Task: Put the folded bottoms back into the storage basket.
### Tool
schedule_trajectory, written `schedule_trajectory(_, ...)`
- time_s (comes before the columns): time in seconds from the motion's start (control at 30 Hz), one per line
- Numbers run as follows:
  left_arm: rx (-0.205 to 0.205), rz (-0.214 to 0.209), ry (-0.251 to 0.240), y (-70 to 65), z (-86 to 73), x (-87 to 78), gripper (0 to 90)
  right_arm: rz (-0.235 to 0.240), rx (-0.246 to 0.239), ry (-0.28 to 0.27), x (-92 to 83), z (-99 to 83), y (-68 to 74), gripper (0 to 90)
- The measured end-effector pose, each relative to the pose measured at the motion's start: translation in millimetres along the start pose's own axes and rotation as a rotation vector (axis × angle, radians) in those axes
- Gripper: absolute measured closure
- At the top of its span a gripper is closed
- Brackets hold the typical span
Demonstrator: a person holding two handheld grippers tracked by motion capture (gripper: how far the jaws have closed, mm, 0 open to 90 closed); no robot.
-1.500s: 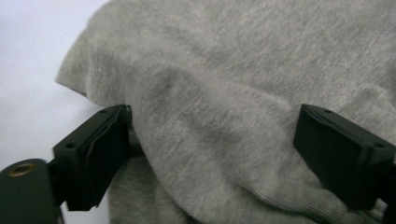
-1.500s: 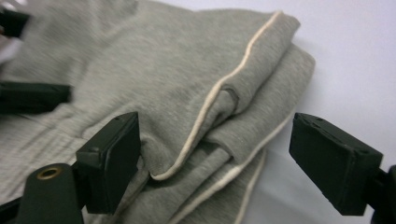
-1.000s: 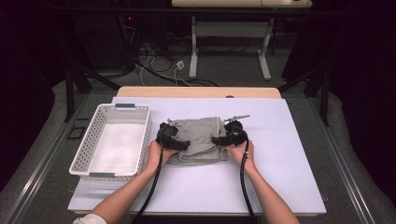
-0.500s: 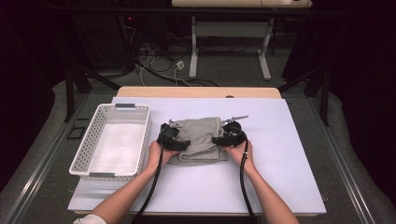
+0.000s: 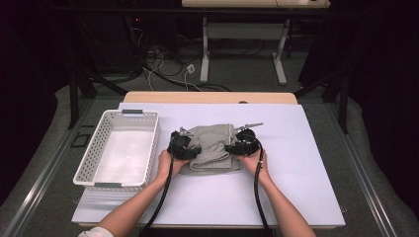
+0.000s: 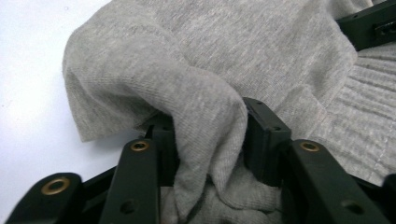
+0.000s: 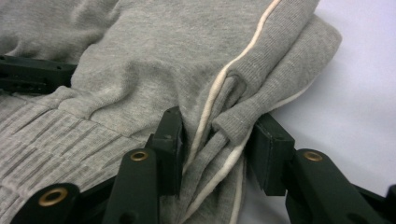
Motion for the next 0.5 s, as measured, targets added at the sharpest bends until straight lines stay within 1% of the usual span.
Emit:
schedule_trajectory(0.13, -0.002, -0.004, -0.002, -1.0, 0.0, 0.2, 65.0, 0.004, -0.002, -0.002, 0.1, -0.1, -0.2, 60.0)
schedule_trajectory(0.23, 0.000, -0.011, -0.003, -1.3, 0.1, 0.3, 67.6, 0.003, -0.010, 0.002, 0.2, -0.2, 0.6, 62.7)
schedule_trajectory(0.27, 0.002, -0.012, -0.002, -1.4, 0.2, 0.4, 69.6, 0.011, -0.007, 0.002, 0.1, -0.5, 1.8, 65.5)
schedule_trajectory(0.33, 0.000, -0.014, -0.003, -1.7, 0.3, 0.6, 70.0, 0.015, -0.007, 0.001, 0.3, -0.4, 1.9, 66.2)
schedule_trajectory(0.47, 0.004, -0.015, -0.001, -1.9, 0.0, 0.2, 71.4, 0.032, 0.010, -0.006, 0.4, -1.0, 2.4, 70.0)
schedule_trajectory(0.5, -0.006, -0.023, 0.000, -2.1, -0.3, -0.1, 71.6, 0.035, 0.015, -0.010, 0.4, -1.4, 2.4, 70.6)
Point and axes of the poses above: each handheld gripper's, and its own axes: x roughly forward along the jaws, z roughly out of its top, y roughly to its left, the point moved 8 cm from there along x, roughly forward along the jaws, and after that the axes turned 2 degrees about -x, right-handed, at the moved point
